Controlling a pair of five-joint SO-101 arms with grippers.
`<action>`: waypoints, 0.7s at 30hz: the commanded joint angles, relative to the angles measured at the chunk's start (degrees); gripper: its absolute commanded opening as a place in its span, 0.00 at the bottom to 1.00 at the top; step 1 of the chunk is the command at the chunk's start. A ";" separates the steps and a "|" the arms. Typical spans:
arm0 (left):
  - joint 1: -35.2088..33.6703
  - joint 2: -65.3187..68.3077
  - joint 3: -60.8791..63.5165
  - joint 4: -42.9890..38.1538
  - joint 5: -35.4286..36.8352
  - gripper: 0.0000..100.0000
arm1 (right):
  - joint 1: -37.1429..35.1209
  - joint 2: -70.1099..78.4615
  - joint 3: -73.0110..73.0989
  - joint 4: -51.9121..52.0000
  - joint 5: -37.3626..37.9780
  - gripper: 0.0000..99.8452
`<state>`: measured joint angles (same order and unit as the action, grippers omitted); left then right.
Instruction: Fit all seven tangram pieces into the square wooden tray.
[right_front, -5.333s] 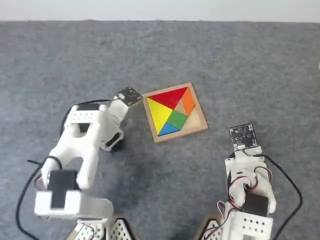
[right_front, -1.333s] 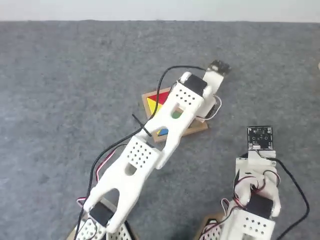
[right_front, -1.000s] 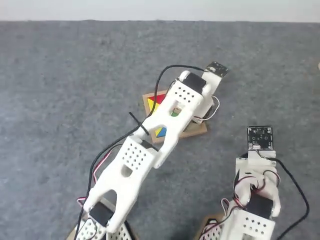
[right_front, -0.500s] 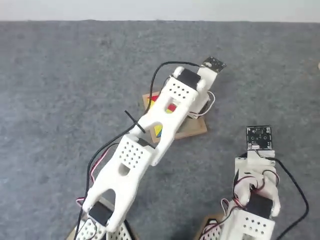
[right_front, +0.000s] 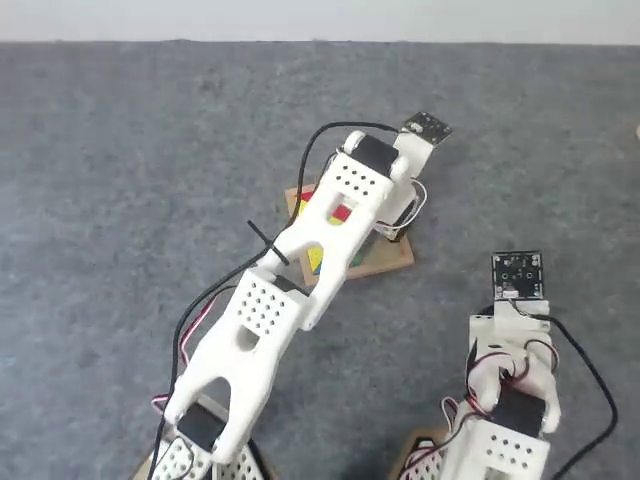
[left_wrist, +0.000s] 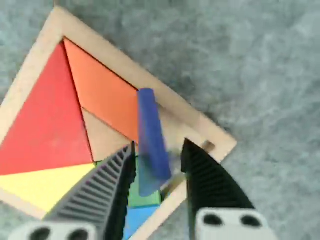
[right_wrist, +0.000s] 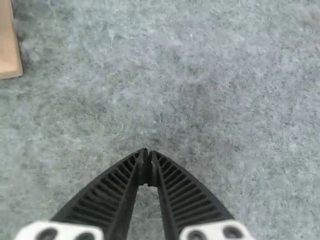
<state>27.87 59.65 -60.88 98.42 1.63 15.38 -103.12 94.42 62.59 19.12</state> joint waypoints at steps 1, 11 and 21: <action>-0.44 -2.02 -3.30 1.93 -0.44 0.16 | -0.48 -0.75 -2.99 -1.45 0.00 0.01; -0.26 -3.43 -6.90 2.29 -0.53 0.16 | -0.48 -0.75 -2.99 -1.54 0.00 0.01; -3.60 -13.36 -2.15 2.20 -0.62 0.16 | -0.48 -0.75 -2.90 -1.54 0.00 0.01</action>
<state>26.99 51.91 -65.45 98.42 1.63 15.38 -103.12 94.42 62.59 19.12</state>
